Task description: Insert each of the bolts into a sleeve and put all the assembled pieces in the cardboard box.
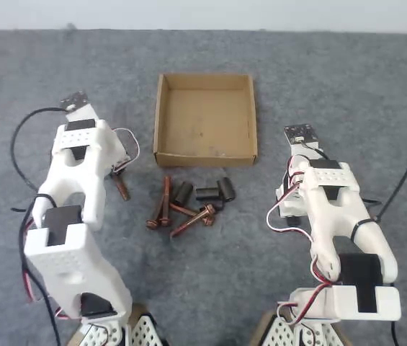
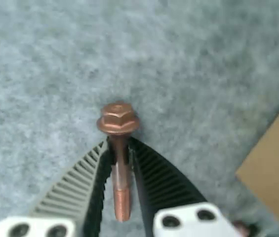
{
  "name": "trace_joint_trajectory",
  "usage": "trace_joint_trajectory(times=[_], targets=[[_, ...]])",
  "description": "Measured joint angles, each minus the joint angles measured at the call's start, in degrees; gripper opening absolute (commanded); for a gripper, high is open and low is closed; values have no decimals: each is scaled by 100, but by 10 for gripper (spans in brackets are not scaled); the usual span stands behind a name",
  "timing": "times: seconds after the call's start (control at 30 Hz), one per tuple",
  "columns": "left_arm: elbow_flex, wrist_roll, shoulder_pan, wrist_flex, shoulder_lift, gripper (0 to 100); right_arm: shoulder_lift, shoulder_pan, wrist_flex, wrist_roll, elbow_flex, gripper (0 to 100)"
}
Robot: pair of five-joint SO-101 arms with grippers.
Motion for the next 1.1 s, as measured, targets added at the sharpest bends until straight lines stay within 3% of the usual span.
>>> trace_joint_trajectory(times=[0.13, 0.27, 0.53, 0.87, 1.1], targets=[[105, -519, 44, 141, -387, 9, 0, 0, 0, 0, 0, 7], [651, -519, 176, -237, -844, 19, 0, 0, 0, 0, 0, 7], [958, -571, 387, -571, -1002, 145, 0, 0, 0, 0, 0, 7], [1108, -571, 387, -651, -1037, 144, 0, 0, 0, 0, 0, 7], [1433, -571, 413, -1160, -1037, 58, 0, 0, 0, 0, 0, 7]])
